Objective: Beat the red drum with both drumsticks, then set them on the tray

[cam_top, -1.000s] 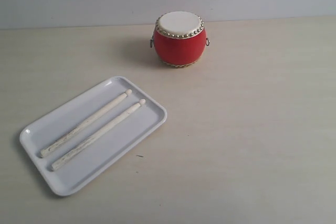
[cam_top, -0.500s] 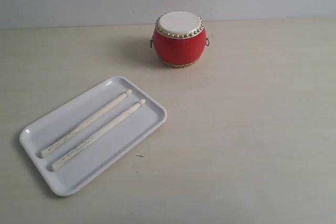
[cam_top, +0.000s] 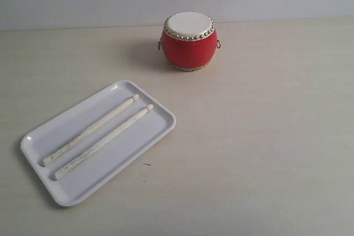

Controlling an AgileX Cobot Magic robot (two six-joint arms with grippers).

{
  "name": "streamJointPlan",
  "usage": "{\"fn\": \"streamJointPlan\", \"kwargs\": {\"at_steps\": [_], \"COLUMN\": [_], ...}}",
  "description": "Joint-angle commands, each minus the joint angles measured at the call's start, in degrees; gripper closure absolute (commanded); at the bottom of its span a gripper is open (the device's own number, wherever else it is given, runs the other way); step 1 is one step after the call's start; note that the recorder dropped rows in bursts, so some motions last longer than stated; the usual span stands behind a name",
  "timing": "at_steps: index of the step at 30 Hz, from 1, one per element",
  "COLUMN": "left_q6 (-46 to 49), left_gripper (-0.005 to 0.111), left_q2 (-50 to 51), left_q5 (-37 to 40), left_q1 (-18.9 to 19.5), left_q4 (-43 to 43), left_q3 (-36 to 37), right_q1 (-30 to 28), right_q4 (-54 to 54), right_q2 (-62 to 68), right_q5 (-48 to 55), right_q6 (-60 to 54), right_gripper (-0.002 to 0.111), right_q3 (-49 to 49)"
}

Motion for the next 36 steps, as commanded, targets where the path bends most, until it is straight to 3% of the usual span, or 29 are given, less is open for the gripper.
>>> {"fn": "streamJointPlan", "kwargs": {"at_steps": [1, 36], "left_q6": [0.0, 0.4], "left_gripper": [0.107, 0.107], "left_q2": [-0.3, -0.2], "left_q5": [0.1, 0.1], "left_q1": [0.1, -1.6], "left_q4": [0.0, 0.0], "left_q3": [0.1, 0.1], "right_q1": [-0.4, -0.4], "right_q4": [-0.5, -0.5], "right_q2": [-0.4, -0.4], "right_q5": [0.0, 0.0], "right_q6": [0.7, 1.0], "right_gripper": [0.108, 0.108], "right_q3": [0.2, 0.2]}}
